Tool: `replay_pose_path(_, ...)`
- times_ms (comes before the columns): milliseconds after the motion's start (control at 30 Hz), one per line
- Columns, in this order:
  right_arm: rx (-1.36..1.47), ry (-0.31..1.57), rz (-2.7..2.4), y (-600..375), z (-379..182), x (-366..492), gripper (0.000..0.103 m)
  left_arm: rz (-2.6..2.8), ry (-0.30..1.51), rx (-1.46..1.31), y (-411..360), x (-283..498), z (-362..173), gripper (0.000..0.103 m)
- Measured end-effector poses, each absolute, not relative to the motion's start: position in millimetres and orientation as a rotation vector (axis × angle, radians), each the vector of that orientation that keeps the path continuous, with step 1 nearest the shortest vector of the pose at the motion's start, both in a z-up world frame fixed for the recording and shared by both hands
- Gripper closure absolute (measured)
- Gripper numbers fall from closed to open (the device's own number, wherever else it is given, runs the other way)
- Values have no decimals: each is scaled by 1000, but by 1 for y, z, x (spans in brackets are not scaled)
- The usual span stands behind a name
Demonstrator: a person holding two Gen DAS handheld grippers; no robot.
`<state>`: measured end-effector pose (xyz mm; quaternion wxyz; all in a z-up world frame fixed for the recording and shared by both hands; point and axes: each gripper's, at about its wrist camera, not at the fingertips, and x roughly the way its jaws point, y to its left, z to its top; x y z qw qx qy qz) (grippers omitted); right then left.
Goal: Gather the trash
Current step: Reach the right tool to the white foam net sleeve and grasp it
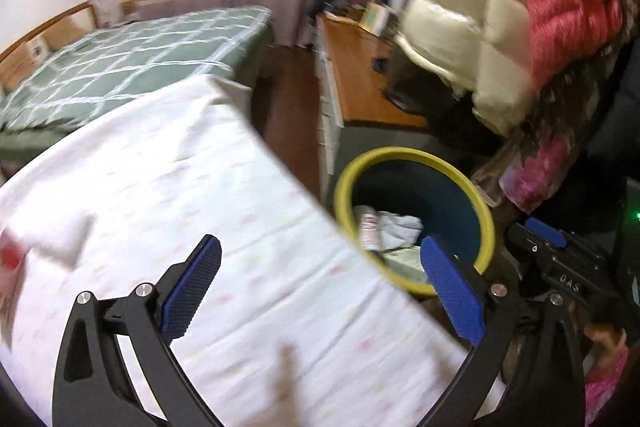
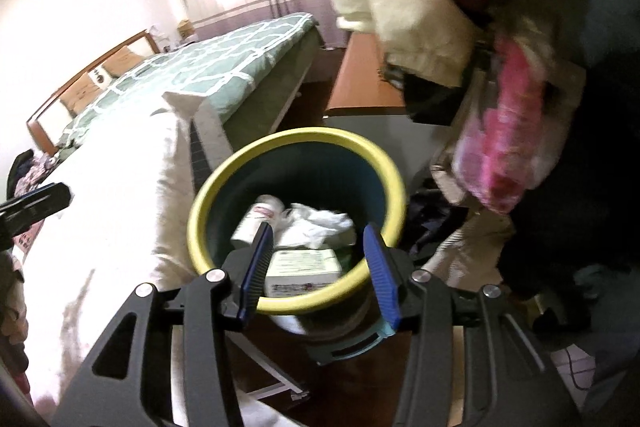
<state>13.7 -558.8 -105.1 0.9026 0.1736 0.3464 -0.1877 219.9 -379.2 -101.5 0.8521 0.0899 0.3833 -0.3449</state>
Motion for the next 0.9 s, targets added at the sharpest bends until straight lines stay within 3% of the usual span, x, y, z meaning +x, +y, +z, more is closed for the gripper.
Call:
replay_pose_path(500, 182, 756, -80, -423, -76, 119, 53, -276, 670, 32, -127, 226, -95, 5)
replay_pose_path(900, 16, 808, 189, -280, -70, 233, 47, -53, 672, -123, 0, 250, -115, 5)
